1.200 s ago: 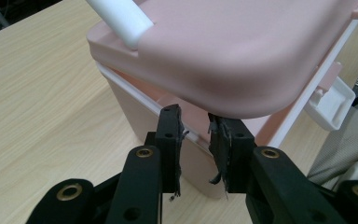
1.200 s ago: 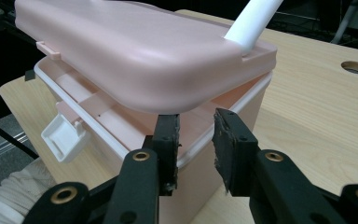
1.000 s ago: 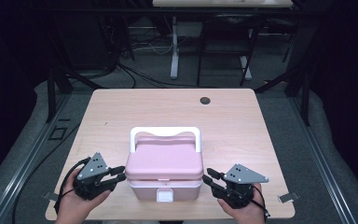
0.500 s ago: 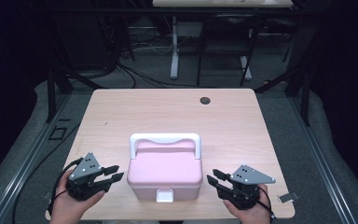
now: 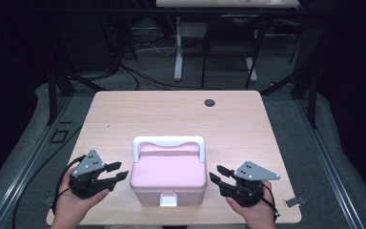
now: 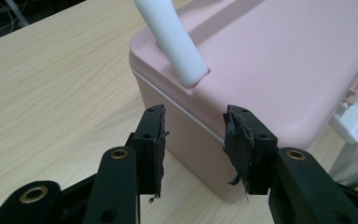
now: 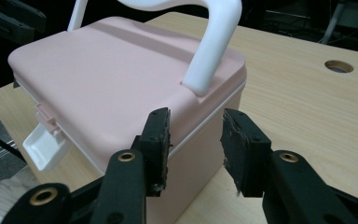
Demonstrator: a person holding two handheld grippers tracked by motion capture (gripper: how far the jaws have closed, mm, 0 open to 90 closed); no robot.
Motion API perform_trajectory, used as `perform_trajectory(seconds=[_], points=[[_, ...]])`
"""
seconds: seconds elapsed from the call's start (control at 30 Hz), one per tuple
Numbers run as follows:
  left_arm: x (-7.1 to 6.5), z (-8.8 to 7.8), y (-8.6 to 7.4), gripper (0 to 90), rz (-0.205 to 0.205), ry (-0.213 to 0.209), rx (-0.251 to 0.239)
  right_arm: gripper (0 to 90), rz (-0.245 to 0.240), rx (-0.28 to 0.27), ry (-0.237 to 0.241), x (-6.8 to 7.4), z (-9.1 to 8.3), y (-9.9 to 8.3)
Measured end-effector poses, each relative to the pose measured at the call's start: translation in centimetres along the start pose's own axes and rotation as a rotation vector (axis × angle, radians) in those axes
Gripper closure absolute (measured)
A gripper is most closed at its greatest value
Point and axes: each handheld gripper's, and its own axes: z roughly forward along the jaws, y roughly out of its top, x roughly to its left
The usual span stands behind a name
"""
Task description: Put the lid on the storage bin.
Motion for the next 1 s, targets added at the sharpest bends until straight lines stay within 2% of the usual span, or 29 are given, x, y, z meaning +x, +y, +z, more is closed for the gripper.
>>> perform_trajectory(seconds=[0.07, 0.17, 0.33, 0.43, 0.57, 0.7, 1.0], points=[[0.2, 0.1, 0.2, 57.5, 0.000, 0.004, -0.004, 60.1, -0.004, 0.015, -0.009, -0.2, 0.1, 0.4], [0.4, 0.1, 0.4, 56.1, -0.004, 0.006, -0.009, 58.1, 0.009, -0.006, -0.009, -0.6, 0.2, 0.8], [1.1, 0.1, 0.9, 53.0, -0.010, 0.018, -0.021, 55.3, 0.013, 0.000, -0.012, -1.2, 0.5, 1.4], [1.5, 0.1, 1.2, 51.4, -0.005, 0.041, -0.024, 54.1, 0.003, 0.004, -0.043, -1.6, 0.7, 1.8], [2.5, 0.1, 1.4, 50.2, -0.024, 0.051, -0.026, 53.0, 0.014, -0.009, -0.050, -2.3, 1.0, 2.1], [3.4, 0.4, 1.4, 49.4, -0.052, 0.058, -0.028, 51.6, 0.028, 0.010, -0.057, -3.0, 1.5, 2.4], [5.6, 1.3, 0.3, 49.1, -0.112, 0.107, -0.018, 51.1, 0.051, 0.012, -0.119, -4.3, 2.6, 1.9]])
